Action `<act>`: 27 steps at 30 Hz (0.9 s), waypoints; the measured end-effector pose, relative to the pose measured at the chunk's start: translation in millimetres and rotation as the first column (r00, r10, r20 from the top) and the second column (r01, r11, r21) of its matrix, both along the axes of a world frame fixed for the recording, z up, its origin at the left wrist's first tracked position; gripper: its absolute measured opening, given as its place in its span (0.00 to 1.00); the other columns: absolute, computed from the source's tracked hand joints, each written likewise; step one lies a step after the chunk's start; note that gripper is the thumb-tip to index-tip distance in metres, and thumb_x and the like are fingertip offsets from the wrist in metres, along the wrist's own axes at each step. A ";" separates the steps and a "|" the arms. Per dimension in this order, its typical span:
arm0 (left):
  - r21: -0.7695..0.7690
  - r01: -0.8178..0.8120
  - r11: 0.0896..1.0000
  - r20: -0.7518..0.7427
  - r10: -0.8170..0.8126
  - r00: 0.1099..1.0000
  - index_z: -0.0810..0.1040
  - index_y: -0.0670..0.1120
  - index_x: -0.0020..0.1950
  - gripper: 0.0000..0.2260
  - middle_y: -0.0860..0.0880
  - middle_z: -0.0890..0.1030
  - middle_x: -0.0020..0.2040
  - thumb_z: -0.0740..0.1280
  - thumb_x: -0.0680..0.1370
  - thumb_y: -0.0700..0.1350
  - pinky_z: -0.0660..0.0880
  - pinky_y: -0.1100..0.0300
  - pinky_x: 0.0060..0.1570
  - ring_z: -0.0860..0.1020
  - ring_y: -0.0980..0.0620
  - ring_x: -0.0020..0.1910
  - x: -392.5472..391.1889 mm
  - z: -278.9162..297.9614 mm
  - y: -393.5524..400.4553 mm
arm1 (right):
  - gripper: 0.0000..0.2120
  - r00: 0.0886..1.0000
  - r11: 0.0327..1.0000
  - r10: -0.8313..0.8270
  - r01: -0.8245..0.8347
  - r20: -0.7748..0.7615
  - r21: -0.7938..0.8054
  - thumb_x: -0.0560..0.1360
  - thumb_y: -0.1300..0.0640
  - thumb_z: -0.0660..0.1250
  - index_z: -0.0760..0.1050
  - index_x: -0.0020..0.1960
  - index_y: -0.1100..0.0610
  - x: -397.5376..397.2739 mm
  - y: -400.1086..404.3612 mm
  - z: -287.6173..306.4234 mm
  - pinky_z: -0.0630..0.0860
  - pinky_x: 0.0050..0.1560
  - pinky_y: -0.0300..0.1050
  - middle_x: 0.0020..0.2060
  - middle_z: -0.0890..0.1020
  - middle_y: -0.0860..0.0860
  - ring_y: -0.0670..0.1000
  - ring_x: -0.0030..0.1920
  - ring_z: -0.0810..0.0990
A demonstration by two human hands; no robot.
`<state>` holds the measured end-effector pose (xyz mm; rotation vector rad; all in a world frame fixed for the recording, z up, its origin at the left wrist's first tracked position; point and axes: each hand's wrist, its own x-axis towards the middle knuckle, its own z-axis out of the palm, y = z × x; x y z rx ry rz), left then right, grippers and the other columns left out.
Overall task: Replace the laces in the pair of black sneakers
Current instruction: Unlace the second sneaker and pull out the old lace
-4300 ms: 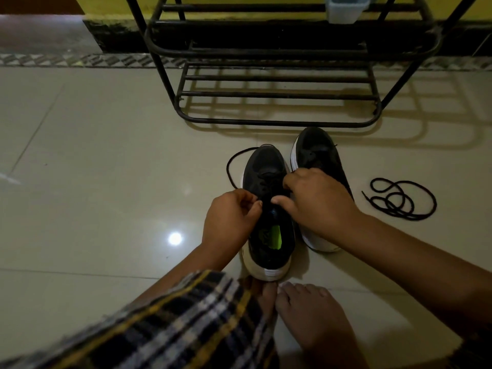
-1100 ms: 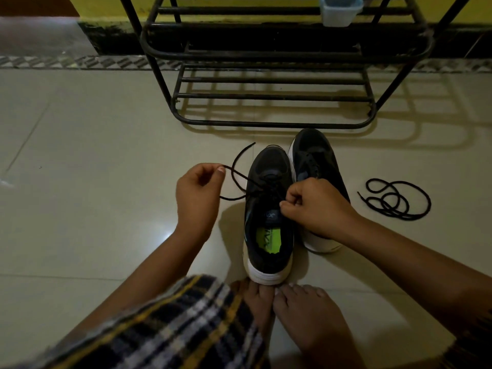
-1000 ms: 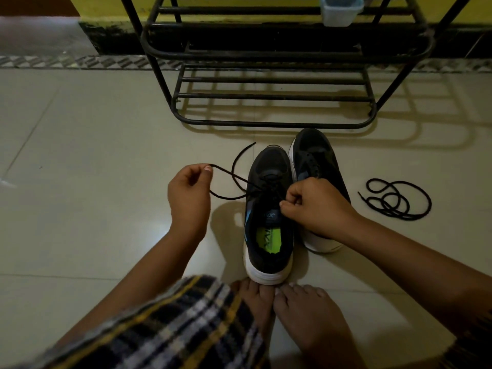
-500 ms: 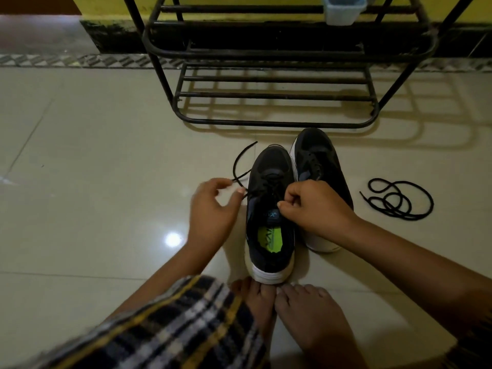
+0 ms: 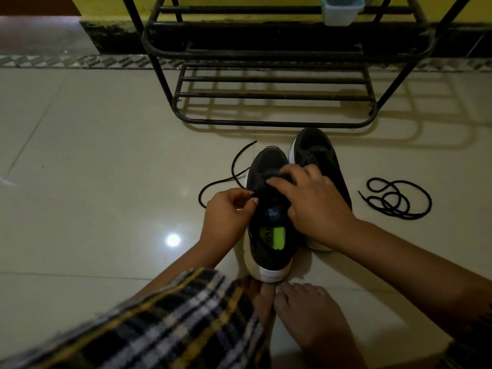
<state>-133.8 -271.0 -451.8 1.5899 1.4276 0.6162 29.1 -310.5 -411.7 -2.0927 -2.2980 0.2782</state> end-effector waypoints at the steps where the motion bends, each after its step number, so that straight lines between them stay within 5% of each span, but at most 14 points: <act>1: 0.007 0.002 1.000 -0.007 -0.002 1.000 0.84 0.45 0.49 0.06 0.50 0.84 0.42 0.69 0.75 0.43 0.79 0.57 0.49 0.82 0.58 0.43 -0.8 -0.7 0.4 | 0.29 0.996 0.997 0.071 -0.073 0.051 0.036 0.67 0.61 0.70 0.71 0.66 0.51 -1.5 -0.7 -1.5 0.70 0.55 0.53 0.66 0.71 0.53 0.59 0.62 0.69; 6: 0.029 0.013 0.999 -0.033 -0.012 0.999 0.83 0.44 0.51 0.08 0.50 0.84 0.43 0.69 0.75 0.45 0.78 0.61 0.48 0.81 0.58 0.43 -2.5 -2.5 0.4 | 0.19 0.963 0.960 0.245 -0.258 0.115 0.108 0.56 0.63 0.75 0.82 0.47 0.53 -6.2 -7.1 -13.0 0.74 0.45 0.52 0.51 0.82 0.52 0.59 0.52 0.78; 13: 0.049 -0.004 0.999 -0.057 0.006 0.998 0.83 0.45 0.49 0.06 0.52 0.83 0.42 0.69 0.75 0.45 0.72 0.75 0.40 0.79 0.62 0.41 -3.3 -4.3 -0.7 | 0.18 0.955 0.949 0.295 -0.297 0.032 0.109 0.54 0.64 0.76 0.81 0.41 0.50 -11.5 -15.9 -17.0 0.73 0.45 0.49 0.41 0.82 0.45 0.56 0.50 0.77; 18: 0.047 -0.008 0.999 -0.052 0.011 0.999 0.83 0.45 0.49 0.06 0.52 0.83 0.41 0.69 0.75 0.45 0.73 0.73 0.41 0.80 0.61 0.41 -4.4 -3.8 -1.3 | 0.16 0.951 0.948 0.308 -0.304 -0.031 0.096 0.56 0.64 0.75 0.80 0.41 0.49 -12.4 -19.4 -16.6 0.70 0.49 0.49 0.42 0.81 0.43 0.55 0.52 0.76; 21: 0.029 -0.027 0.999 -0.040 0.028 0.999 0.83 0.45 0.47 0.05 0.51 0.83 0.40 0.70 0.75 0.45 0.74 0.71 0.39 0.80 0.61 0.40 -4.3 -4.1 -2.2 | 0.09 0.932 0.989 0.138 -0.113 -0.335 0.093 0.65 0.61 0.69 0.74 0.39 0.48 -6.2 -14.6 -7.5 0.60 0.51 0.46 0.41 0.79 0.44 0.52 0.53 0.71; 23: 0.019 -0.037 0.999 -0.042 0.038 0.998 0.83 0.45 0.47 0.05 0.50 0.83 0.39 0.70 0.74 0.45 0.76 0.66 0.40 0.80 0.59 0.39 -3.7 -3.9 -3.0 | 0.12 0.835 0.995 -0.037 0.083 -0.549 0.059 0.68 0.59 0.69 0.68 0.37 0.46 0.0 -7.3 2.1 0.64 0.52 0.44 0.38 0.75 0.43 0.49 0.51 0.69; 27: 0.016 -0.036 0.999 -0.052 0.036 0.998 0.82 0.46 0.47 0.04 0.50 0.83 0.40 0.70 0.74 0.45 0.76 0.65 0.41 0.80 0.58 0.40 -3.9 -3.2 -3.6 | 0.12 0.695 0.926 -0.257 0.377 -0.672 0.035 0.70 0.64 0.70 0.70 0.37 0.50 21.8 10.3 12.1 0.64 0.38 0.22 0.35 0.73 0.41 0.45 0.40 0.72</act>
